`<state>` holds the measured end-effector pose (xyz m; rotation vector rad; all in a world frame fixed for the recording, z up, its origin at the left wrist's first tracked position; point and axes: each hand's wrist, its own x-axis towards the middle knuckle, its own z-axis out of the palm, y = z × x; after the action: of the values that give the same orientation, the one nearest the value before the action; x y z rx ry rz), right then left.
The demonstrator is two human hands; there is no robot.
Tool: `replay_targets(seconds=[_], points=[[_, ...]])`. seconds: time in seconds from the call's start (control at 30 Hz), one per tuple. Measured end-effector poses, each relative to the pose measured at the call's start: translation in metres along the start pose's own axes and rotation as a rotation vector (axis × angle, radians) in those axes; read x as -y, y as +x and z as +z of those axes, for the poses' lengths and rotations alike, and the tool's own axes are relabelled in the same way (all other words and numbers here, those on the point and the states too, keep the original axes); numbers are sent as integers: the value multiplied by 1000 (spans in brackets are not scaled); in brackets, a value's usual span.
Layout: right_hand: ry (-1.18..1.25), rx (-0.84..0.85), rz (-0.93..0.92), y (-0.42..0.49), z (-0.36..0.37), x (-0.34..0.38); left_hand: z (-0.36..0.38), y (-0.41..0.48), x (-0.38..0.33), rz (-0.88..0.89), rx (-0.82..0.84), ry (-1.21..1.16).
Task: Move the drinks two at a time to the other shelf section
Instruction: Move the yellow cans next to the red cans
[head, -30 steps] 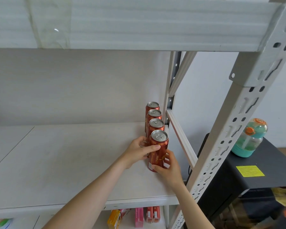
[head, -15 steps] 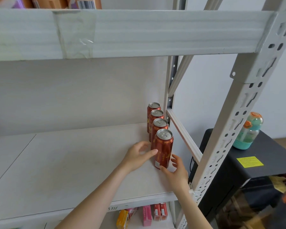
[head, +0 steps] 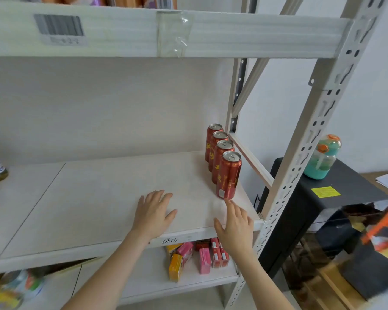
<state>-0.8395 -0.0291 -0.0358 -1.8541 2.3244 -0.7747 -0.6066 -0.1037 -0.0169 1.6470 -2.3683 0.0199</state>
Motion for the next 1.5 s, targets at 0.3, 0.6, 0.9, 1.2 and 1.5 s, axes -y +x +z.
replay_targets(seconds=[0.3,0.6,0.9,1.2,1.5], points=[[-209,133,-164,-72,-4,44,-16,-109,35,-108,8,147],[-276,206,-319,-137,-1,114,-40,-218,92,-203,10,255],[-282,231,-484,-185,34,226,-73,-300,180,-254,-16,342],[-291,192,-455,-238,86,368,-111,-364,314,-242,9,374],[-274,125,-427,-267,141,473,-129,-396,422,-260,-20,356]])
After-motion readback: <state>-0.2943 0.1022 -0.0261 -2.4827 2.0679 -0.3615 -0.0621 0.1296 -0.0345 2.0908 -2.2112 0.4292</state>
